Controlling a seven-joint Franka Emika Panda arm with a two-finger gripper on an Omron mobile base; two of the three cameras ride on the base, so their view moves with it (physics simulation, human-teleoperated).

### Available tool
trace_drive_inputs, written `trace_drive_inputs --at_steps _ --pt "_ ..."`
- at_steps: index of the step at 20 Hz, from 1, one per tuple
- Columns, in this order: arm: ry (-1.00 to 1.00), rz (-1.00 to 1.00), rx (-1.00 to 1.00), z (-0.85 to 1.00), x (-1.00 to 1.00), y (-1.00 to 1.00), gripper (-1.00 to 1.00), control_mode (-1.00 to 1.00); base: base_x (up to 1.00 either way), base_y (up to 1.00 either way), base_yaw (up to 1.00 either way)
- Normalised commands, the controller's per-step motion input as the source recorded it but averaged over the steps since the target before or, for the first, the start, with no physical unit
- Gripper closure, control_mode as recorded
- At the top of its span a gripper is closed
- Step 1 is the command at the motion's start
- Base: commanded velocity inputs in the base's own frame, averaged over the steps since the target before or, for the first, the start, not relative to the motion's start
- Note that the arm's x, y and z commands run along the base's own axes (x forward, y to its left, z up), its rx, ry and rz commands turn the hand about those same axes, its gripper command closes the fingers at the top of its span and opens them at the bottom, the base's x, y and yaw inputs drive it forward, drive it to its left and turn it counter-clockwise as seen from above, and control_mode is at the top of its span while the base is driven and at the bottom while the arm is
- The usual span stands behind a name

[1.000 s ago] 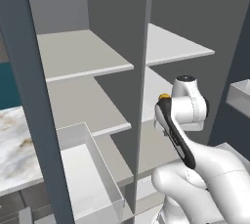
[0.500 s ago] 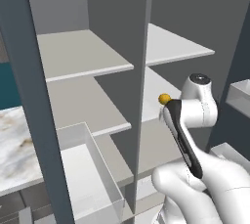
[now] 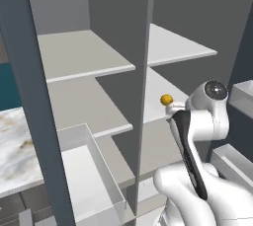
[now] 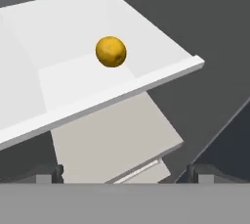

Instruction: Retrieve a lemon from the fridge and place it on the cutting board with the fish.

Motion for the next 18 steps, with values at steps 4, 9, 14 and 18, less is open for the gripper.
trace_drive_inputs --at_steps 4,9,14,18 --pt "-0.05 0.01 -0.12 0.72 0.0 0.03 -1.0 -1.0 0.0 0.0 0.0" --pt "0.06 0.01 -0.05 0.37 0.0 -0.02 -1.0 -1.0 0.0 0.0 0.0" --pt "-0.05 0.04 0.04 -0.01 0.21 -0.04 -1.0 -1.0 0.0 0.0 0.0" --pt "-0.05 0.11 0.02 -0.01 0.38 -0.06 -1.0 -1.0 0.0 0.0 0.0"
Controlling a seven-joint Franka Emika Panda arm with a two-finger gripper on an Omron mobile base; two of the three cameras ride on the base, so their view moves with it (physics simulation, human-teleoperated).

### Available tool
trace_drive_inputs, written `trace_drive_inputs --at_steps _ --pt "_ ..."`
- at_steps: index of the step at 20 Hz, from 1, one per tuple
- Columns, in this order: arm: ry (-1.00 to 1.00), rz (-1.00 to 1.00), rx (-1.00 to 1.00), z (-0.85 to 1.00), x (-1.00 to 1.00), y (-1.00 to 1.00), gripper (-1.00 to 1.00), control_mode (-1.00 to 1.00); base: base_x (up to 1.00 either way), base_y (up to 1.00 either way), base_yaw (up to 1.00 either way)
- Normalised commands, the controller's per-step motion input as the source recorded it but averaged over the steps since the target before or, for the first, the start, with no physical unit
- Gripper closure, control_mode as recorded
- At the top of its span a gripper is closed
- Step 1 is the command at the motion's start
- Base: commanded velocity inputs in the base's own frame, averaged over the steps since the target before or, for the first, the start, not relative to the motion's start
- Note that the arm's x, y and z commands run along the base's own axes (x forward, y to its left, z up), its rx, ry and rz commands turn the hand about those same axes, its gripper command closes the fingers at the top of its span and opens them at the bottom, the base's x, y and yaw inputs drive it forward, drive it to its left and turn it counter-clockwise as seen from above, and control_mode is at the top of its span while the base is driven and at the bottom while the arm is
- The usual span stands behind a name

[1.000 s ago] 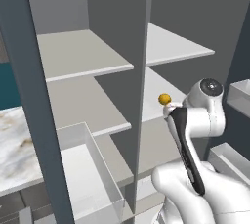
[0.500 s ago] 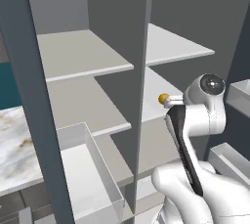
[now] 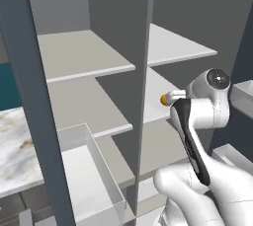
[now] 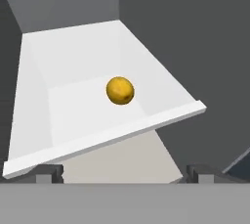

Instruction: Retrieve a lemon from the fridge and place it on the cutting board with the fish.

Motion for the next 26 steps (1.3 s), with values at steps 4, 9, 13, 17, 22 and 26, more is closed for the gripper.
trace_drive_inputs --at_steps 4,9,13,17,22,26 --pt "0.0 0.11 0.0 -0.1 0.42 -0.06 -1.0 -1.0 0.0 0.0 0.0" --pt "0.08 0.01 0.0 -0.18 0.35 -0.01 -1.0 -1.0 0.0 0.0 0.0" --pt "0.01 0.0 0.0 -0.2 0.44 0.0 -1.0 -1.0 0.0 0.0 0.0" --pt "0.0 0.0 0.0 -0.14 0.41 0.0 -1.0 -1.0 0.0 0.0 0.0" --pt "0.0 0.0 0.0 -0.18 0.37 -0.03 -1.0 -1.0 0.0 0.0 0.0" --pt "0.0 0.0 0.0 -0.27 0.36 -0.06 -1.0 -1.0 0.0 0.0 0.0"
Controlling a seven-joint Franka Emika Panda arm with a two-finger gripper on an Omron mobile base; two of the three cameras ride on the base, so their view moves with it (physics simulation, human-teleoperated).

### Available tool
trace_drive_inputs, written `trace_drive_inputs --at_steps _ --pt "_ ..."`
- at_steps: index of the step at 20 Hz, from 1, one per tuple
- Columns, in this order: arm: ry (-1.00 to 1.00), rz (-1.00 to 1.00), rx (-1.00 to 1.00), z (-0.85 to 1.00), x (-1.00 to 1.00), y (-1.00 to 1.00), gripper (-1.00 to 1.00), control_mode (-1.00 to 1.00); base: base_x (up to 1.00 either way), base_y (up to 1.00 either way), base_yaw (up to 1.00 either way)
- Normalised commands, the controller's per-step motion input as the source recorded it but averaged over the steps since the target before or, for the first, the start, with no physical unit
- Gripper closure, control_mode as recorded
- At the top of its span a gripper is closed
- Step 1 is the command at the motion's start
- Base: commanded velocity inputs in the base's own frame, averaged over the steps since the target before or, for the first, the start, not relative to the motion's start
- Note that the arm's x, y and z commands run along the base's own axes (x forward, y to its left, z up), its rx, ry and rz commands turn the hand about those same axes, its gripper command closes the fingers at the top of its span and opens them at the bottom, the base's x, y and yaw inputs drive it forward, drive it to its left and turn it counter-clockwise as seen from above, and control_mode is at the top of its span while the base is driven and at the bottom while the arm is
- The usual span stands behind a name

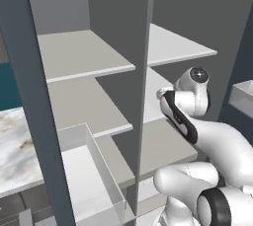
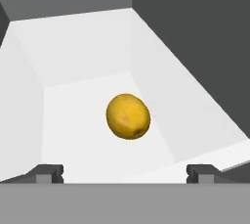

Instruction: Retrieve a lemon from the fridge and place it on the cutting board with the fish.

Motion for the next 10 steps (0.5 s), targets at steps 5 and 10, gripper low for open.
trace_drive_inputs --at_steps 5,10 --pt "0.0 0.0 0.0 -0.16 0.39 -0.1 -1.0 -1.0 0.0 0.0 0.0" --pt "0.0 0.0 0.0 -0.11 0.35 -0.07 -1.0 -1.0 0.0 0.0 0.0"
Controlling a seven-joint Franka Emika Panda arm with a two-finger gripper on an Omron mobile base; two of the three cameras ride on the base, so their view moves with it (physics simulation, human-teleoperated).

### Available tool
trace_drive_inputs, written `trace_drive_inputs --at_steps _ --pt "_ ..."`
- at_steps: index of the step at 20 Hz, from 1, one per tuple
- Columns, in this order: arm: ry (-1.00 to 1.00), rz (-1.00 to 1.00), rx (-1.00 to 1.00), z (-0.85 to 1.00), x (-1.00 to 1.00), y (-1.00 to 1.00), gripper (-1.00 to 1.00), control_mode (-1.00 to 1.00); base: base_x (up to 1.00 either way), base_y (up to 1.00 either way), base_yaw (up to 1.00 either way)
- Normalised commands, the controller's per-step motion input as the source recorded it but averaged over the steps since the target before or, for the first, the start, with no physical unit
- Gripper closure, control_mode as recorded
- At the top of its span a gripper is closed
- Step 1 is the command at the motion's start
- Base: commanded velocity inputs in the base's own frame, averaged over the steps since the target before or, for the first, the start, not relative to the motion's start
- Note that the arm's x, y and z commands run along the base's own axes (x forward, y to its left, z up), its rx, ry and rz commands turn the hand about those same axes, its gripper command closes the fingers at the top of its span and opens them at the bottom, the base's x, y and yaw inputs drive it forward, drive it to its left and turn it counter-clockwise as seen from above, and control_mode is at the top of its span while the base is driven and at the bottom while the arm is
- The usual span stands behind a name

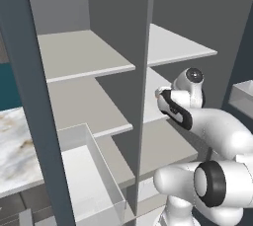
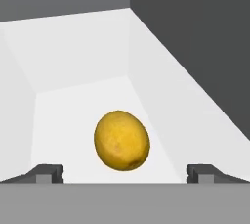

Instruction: Retrieve a lemon from the fridge and place it on the cutting board with the fish.

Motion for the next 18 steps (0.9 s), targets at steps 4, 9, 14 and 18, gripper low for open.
trace_drive_inputs --at_steps 4,9,14,18 --pt "0.0 0.0 0.0 -0.18 0.26 0.0 -1.0 -1.0 0.0 0.0 0.0" --pt "0.04 0.0 0.0 -0.1 0.13 0.0 -1.0 -1.0 0.0 0.0 0.0" --pt "0.02 0.0 0.0 -0.17 0.17 0.0 -1.0 -1.0 0.0 0.0 0.0" --pt "0.01 0.0 0.0 -0.21 0.12 0.0 -1.0 -1.0 0.0 0.0 0.0"
